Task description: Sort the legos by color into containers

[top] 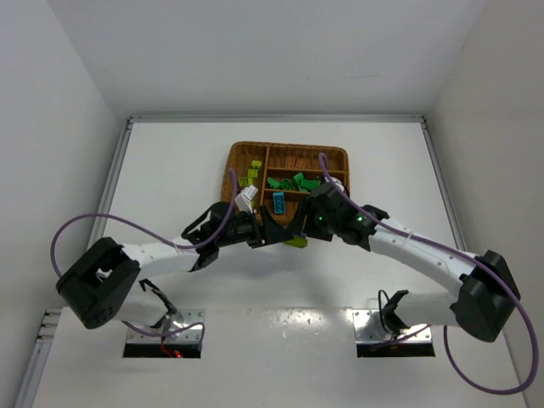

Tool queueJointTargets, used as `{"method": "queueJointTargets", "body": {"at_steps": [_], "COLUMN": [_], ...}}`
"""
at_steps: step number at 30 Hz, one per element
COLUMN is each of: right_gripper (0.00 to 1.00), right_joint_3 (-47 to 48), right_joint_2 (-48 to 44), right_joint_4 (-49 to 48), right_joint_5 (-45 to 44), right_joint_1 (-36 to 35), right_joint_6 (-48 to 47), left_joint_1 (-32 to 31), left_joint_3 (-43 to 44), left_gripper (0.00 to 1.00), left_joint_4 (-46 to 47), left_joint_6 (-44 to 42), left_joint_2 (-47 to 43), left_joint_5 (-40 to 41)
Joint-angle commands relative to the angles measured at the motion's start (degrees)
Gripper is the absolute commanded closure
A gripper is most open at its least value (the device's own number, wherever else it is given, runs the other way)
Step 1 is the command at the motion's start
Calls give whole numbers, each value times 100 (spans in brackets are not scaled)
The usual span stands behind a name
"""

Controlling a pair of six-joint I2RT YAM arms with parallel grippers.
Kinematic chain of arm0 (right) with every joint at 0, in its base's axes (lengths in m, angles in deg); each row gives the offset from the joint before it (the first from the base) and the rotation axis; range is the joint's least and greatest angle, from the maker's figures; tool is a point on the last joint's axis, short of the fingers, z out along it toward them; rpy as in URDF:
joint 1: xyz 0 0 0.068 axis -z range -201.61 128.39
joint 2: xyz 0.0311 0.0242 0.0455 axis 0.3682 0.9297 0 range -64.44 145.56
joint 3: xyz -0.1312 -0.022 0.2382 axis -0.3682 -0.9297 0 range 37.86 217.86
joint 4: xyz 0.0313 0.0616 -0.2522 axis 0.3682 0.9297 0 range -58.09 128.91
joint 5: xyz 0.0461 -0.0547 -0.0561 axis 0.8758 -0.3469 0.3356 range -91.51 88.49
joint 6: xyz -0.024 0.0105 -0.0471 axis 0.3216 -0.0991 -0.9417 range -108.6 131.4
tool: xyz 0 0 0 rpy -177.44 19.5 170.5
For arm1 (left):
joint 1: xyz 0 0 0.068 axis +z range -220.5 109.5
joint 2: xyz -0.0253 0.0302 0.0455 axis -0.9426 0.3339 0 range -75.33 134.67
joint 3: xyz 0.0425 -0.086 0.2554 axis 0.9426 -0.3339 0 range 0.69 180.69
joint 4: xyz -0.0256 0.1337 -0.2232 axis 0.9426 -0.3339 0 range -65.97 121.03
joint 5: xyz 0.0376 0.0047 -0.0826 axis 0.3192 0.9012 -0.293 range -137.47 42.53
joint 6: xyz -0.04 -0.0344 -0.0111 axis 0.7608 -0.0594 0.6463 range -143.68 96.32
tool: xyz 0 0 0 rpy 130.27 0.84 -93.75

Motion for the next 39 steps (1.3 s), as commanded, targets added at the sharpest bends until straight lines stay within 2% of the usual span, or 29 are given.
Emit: {"method": "queueJointTargets", "body": {"at_steps": [1,6,11,15,25,31,39], "right_gripper": [41,41,41,41,41,41,41], "right_joint_3": [68,68,68,68,68,-54,-116], "right_joint_2": [-149,-202,-202,-149,-149,-202,-202], "right_joint_4": [-189,-189,-250,-251,-251,-338,-453], "right_joint_5": [118,119,179,180,75,408,891], "right_joint_1": [29,29,29,29,29,310,635], "right_joint_6": [91,91,91,91,91,144,144], "left_joint_1": [-49,-49,-111,-111,-111,-111,-111], "left_joint_3": [152,204,266,319,424,477,582], "left_gripper": [27,36,38,46,74,100,100], "left_joint_4": [124,124,19,71,-157,-648,-1360], "left_joint_6": [-183,-236,-289,-289,-420,-701,-1387], "left_joint_2": [112,226,349,463,411,306,305], "left_joint_5": [129,182,182,182,129,235,235]}}
